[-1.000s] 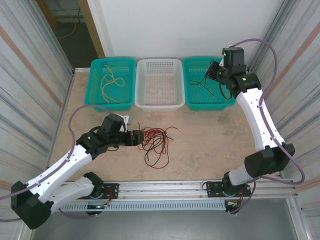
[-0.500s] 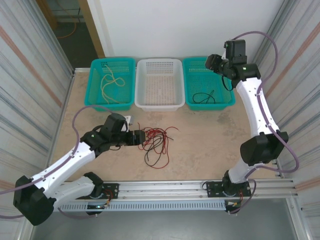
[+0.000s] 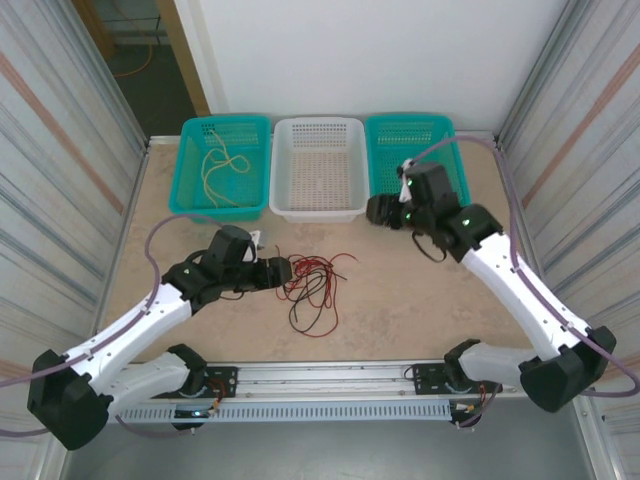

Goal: Untangle the cables

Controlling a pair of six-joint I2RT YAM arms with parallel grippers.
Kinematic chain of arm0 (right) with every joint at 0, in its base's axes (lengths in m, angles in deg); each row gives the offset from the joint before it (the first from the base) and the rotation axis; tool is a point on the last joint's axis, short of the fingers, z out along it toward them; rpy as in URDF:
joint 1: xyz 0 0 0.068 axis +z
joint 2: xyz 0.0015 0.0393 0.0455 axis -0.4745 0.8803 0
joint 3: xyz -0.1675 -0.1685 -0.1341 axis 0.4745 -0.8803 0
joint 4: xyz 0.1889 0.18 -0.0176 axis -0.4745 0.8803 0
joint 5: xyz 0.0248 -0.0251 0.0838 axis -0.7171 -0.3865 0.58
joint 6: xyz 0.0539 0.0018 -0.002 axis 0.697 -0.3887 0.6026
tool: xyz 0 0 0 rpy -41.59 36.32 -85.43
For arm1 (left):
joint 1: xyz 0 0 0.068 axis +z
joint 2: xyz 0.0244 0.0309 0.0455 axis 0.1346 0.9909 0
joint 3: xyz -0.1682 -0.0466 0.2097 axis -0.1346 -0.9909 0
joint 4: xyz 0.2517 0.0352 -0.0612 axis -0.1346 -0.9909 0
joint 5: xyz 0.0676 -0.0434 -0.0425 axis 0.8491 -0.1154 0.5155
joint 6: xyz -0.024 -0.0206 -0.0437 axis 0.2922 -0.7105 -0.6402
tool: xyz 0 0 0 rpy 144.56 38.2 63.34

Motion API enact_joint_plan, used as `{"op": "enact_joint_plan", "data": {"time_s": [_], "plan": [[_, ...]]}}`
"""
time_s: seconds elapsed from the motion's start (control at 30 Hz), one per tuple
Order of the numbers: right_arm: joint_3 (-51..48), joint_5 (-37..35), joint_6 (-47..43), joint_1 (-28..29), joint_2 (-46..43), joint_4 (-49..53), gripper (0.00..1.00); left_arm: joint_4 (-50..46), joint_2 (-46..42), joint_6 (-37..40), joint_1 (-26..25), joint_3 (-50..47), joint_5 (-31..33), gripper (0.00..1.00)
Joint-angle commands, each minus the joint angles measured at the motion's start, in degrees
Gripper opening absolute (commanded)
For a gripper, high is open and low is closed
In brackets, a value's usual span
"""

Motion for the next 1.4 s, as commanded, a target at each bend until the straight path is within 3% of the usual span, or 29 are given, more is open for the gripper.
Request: {"op": "enact_joint_plan", "data": {"time_s": [0.0,0.07,0.37,0.73,0.9,1.17,1.37], "plan": [[-6.11,1.67,5.16,5.01,1.75,-3.61,0.59,3.61,0.71,-3.98,0.33,-2.65,-0.84,0.64],[-8.06,4.42,6.06,7.46,4.89,-6.33,0.57,5.19,0.97,-5.24,0.29,-3.88,-0.8,0.62],[-5.64,4.07,8.1,15.71,17.94,-8.42,0.52,8.0,7.23,-5.06,0.92,-4.06,-2.28,0.59],[-8.82,3.76,11.81,19.35,20.66,-7.57,0.48,13.81,18.06,-4.17,3.1,-1.41,-6.39,0.48],[-9.38,2.95,14.31,20.79,22.76,-5.45,0.45,13.71,17.33,-4.27,4.16,-0.41,-6.78,0.48],[-9.23,-0.41,11.48,17.6,23.39,-6.62,0.45,9.65,13.67,-1.66,4.74,-0.11,-7.59,0.43],[-4.03,-2.73,3.28,15.32,30.09,-6.18,0.54,11.01,14.94,-1.52,4.92,-0.8,-8.3,0.39]]}}
